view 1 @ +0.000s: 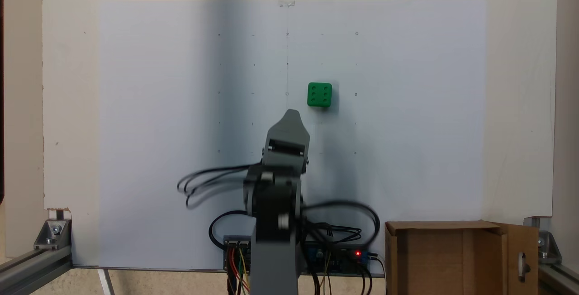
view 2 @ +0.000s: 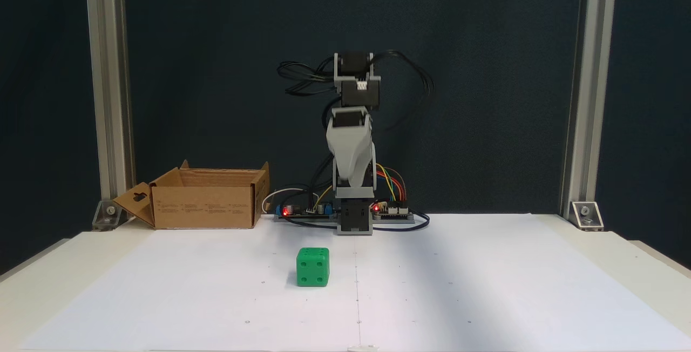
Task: Grasp a green dice and put it in the bin.
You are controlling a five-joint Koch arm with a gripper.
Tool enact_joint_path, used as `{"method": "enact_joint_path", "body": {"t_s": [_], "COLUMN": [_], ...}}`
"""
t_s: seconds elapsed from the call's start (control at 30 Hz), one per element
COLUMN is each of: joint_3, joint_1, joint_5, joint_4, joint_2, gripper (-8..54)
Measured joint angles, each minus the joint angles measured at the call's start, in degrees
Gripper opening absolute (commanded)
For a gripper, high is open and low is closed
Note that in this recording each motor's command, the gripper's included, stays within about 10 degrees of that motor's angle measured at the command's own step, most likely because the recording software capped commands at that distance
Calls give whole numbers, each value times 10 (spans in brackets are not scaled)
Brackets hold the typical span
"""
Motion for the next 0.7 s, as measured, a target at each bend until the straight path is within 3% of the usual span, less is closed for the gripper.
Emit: {"method": "enact_joint_path", "body": {"t_s": [0.27, 0.7], "joint_3": [-112, -257], "joint_1": [46, 120], "joint_5": [4, 4], "joint_4": [0, 124], "joint_2": [-146, -172], "gripper": [417, 418]}}
